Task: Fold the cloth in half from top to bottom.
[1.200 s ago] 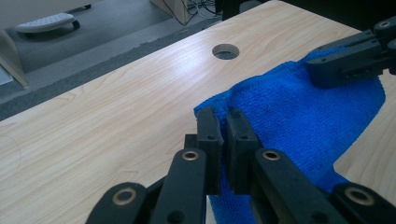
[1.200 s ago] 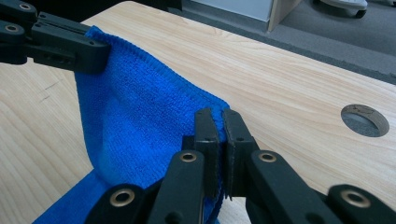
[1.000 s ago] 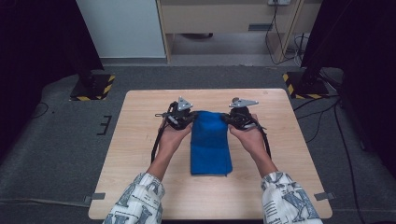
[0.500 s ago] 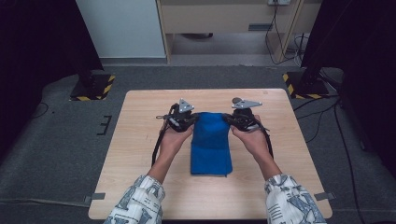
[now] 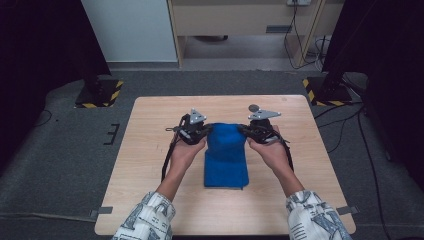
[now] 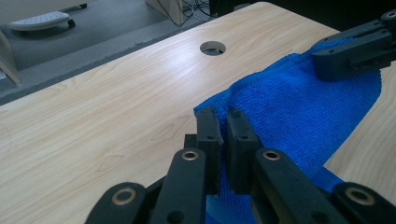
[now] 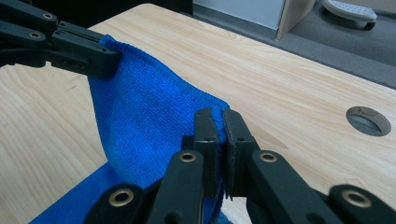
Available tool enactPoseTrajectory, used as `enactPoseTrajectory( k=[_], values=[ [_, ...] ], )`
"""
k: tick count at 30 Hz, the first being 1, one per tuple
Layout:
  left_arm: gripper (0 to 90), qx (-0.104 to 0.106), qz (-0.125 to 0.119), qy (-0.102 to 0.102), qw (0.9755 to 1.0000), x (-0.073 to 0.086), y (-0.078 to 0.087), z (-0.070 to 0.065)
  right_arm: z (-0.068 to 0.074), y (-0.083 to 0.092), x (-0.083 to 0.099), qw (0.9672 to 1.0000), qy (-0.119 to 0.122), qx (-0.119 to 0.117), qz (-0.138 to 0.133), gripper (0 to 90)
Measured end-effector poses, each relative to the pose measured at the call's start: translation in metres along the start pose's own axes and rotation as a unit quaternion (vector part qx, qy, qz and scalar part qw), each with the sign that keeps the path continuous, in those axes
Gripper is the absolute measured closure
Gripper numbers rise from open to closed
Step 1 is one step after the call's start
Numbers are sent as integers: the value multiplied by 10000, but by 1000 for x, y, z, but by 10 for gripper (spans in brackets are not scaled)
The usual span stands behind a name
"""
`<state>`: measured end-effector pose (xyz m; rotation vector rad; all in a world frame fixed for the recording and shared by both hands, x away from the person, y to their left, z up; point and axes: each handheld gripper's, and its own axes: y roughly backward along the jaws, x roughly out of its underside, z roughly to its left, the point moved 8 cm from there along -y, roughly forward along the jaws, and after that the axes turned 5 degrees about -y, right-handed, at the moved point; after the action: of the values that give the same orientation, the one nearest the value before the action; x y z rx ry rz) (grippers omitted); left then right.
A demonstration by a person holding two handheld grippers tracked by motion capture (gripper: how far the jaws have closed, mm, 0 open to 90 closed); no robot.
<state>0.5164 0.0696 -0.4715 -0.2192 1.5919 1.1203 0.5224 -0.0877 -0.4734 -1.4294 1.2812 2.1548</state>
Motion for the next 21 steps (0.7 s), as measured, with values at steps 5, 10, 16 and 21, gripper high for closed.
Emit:
enactPoseTrajectory(
  k=[5, 10, 16, 21],
  values=[
    [852, 40, -3, -62, 10000, 3, 5, -3, 4, 3, 5, 10000, -1, -54, 0, 861],
    [850, 30, -42, -59, 10000, 1, 12, -2, 9, 6, 5, 9999, 27, -128, -64, 859],
    [847, 96, -40, -132, 9999, 2, 18, -6, 13, 9, 7, 9998, 49, -157, -68, 855],
    [847, 183, 12, -191, 9997, 11, 18, -15, 13, 8, 21, 9998, 72, -199, 20, 854]
  ],
)
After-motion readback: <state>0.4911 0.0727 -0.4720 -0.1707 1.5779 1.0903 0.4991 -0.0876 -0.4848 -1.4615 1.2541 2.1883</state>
